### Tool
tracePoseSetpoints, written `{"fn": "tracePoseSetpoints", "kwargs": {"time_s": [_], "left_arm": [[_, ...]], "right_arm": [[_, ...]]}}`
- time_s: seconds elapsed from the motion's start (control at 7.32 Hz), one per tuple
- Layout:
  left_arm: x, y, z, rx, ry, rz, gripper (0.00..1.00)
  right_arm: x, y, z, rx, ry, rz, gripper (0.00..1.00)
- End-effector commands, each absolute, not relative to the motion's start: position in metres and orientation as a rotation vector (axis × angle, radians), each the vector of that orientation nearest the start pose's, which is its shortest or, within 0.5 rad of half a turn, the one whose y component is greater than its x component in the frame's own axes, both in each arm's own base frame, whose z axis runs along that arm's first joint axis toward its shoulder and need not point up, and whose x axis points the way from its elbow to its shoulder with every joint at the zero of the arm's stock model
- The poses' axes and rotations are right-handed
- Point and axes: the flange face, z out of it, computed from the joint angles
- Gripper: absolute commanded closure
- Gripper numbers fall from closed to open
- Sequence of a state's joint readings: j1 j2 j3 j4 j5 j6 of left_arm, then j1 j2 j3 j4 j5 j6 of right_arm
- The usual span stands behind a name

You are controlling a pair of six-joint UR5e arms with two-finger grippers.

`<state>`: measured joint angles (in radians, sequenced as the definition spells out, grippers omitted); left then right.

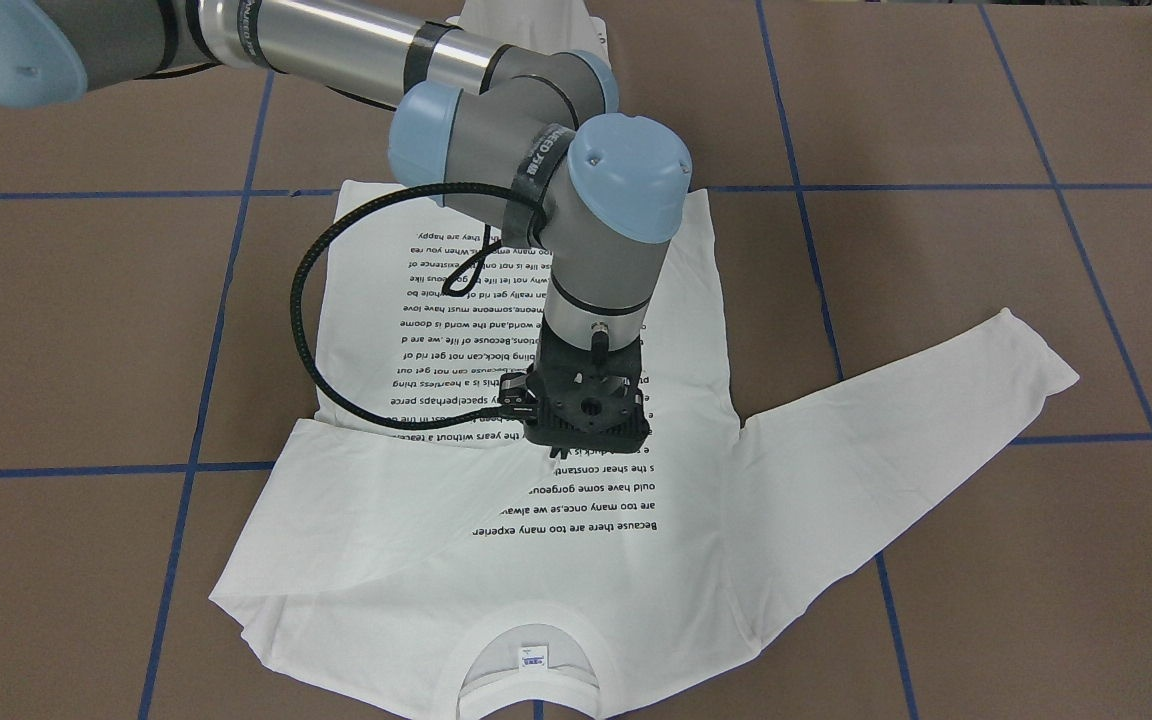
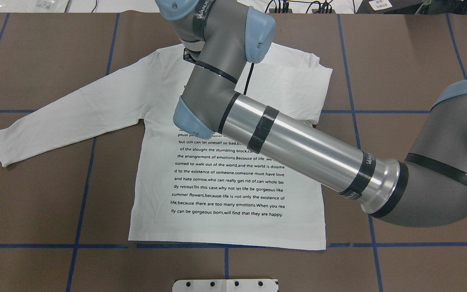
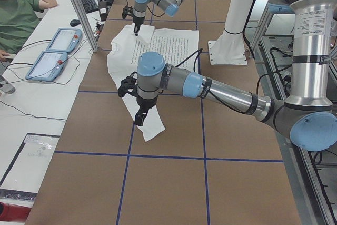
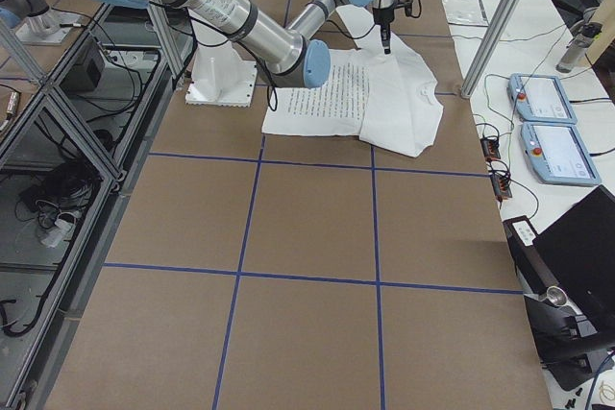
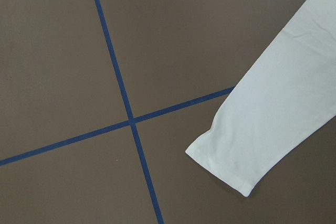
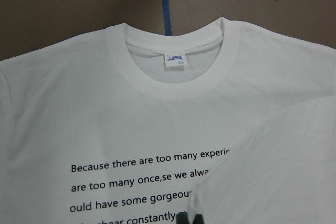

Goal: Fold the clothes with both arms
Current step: 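Lift the sleeve with the right gripper and fold it across the shirt front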

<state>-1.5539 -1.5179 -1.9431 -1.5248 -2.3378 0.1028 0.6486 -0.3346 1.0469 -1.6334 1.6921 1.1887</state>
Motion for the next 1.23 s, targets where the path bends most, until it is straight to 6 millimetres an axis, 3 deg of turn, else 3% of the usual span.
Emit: {"fn": "tracePoseSetpoints", "kwargs": {"time_s": [0.0, 0.27, 0.68, 0.82, 0.96, 1.09], "left_arm": [[-0.056, -0.466, 0.506, 0.292, 0.752, 0.218, 0.0], [-0.056, -0.466, 0.505, 0.294, 0.751, 0.218, 0.0], [-0.056, -0.466, 0.505, 0.293, 0.752, 0.217, 0.0], [-0.056, -0.466, 0.505, 0.293, 0.752, 0.217, 0.0], [-0.056, -0.466, 0.505, 0.293, 0.752, 0.217, 0.0], [-0.056, -0.468, 0.504, 0.296, 0.751, 0.218, 0.0]], "right_arm": [[-0.638, -0.592, 0.066, 0.23, -0.601, 0.292, 1.0], [-0.651, -0.598, 0.055, 0.238, -0.648, 0.339, 1.0], [-0.652, -0.603, 0.046, 0.241, -0.719, 0.414, 1.0], [-0.652, -0.603, 0.043, 0.241, -0.722, 0.417, 0.67], [-0.653, -0.603, 0.039, 0.241, -0.722, 0.417, 0.46], [-0.651, -0.604, 0.032, 0.244, -0.73, 0.421, 0.41]]}}
